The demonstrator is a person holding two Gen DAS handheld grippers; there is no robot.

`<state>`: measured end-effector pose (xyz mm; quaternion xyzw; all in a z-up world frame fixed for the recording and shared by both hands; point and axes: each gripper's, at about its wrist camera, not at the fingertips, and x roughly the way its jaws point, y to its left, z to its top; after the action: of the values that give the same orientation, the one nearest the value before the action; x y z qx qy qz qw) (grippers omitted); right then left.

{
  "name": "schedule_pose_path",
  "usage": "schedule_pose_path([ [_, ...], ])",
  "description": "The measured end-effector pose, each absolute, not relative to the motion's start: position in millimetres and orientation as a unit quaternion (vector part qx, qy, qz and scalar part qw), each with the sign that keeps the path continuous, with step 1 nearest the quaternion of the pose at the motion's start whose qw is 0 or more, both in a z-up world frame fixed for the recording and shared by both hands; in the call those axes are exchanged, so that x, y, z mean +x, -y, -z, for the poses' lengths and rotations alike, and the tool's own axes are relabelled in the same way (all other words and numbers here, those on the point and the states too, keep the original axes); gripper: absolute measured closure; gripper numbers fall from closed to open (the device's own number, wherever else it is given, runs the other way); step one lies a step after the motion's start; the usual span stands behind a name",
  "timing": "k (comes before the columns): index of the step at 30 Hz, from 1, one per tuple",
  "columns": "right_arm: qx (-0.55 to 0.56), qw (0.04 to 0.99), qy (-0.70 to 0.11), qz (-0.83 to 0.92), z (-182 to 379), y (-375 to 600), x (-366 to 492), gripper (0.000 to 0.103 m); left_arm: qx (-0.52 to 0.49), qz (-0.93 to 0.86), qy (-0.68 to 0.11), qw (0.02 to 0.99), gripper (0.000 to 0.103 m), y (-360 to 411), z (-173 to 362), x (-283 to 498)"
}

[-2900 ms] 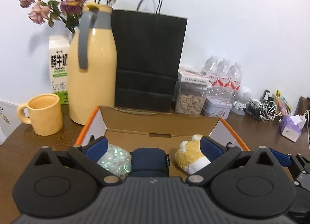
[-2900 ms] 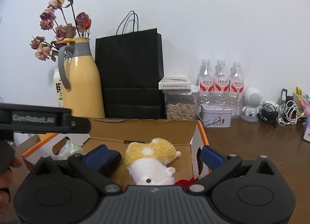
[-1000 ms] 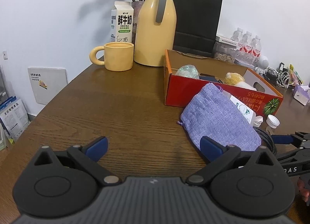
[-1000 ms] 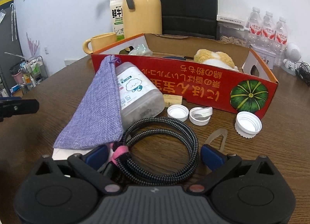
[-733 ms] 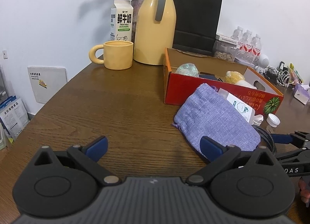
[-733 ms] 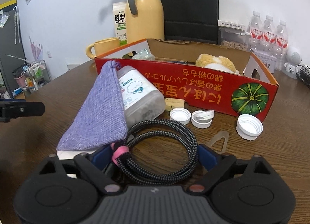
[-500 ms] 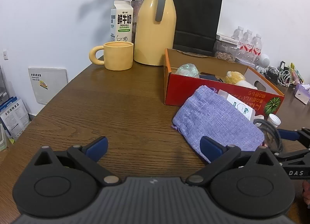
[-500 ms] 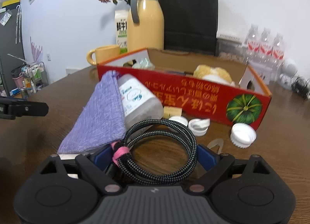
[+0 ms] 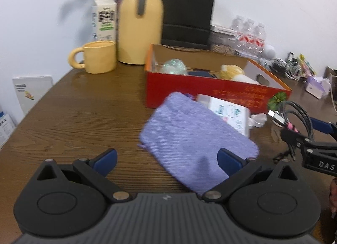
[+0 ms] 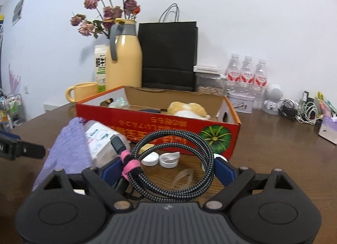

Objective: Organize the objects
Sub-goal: 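Grasp the purple drawstring bag with the left tool while the right tool grasps the black braided cable, then lower both held items into the cardboard box and open both tools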

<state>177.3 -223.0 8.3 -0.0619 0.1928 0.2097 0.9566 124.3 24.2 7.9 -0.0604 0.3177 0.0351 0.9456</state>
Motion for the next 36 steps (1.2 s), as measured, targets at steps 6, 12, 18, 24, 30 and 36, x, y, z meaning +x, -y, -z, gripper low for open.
schedule_pose_path([
  [6, -0.056, 0.958, -0.192, -0.206, -7.4, 227.7, 176.4, 0.012, -0.050, -0.024, -0.333, 0.941, 0.000, -3.2, 7.2, 146.4],
  [12, -0.052, 0.958, -0.191, -0.208, -7.7, 228.4, 176.1, 0.012, -0.027, -0.030, -0.343, 0.938, 0.000, 8.9, 21.9, 159.6],
  [18, -0.051, 0.958, -0.189, -0.209, -7.9, 228.7, 173.7, 0.011, -0.026, -0.022, -0.334, 0.942, 0.007, 10.5, 23.5, 154.9],
  [24, -0.049, 0.958, -0.189, -0.208, -7.9, 228.9, 173.1, 0.011, -0.013, -0.002, -0.313, 0.950, 0.038, 19.7, 21.4, 145.5],
  [30, -0.045, 0.958, -0.191, -0.208, -8.4, 231.2, 172.8, 0.011, -0.011, -0.011, -0.298, 0.954, 0.069, 20.9, 16.1, 137.0],
  [36, -0.044, 0.958, -0.191, -0.207, -8.5, 231.6, 172.8, 0.011, -0.011, -0.012, -0.283, 0.959, 0.085, 11.8, 3.6, 123.2],
])
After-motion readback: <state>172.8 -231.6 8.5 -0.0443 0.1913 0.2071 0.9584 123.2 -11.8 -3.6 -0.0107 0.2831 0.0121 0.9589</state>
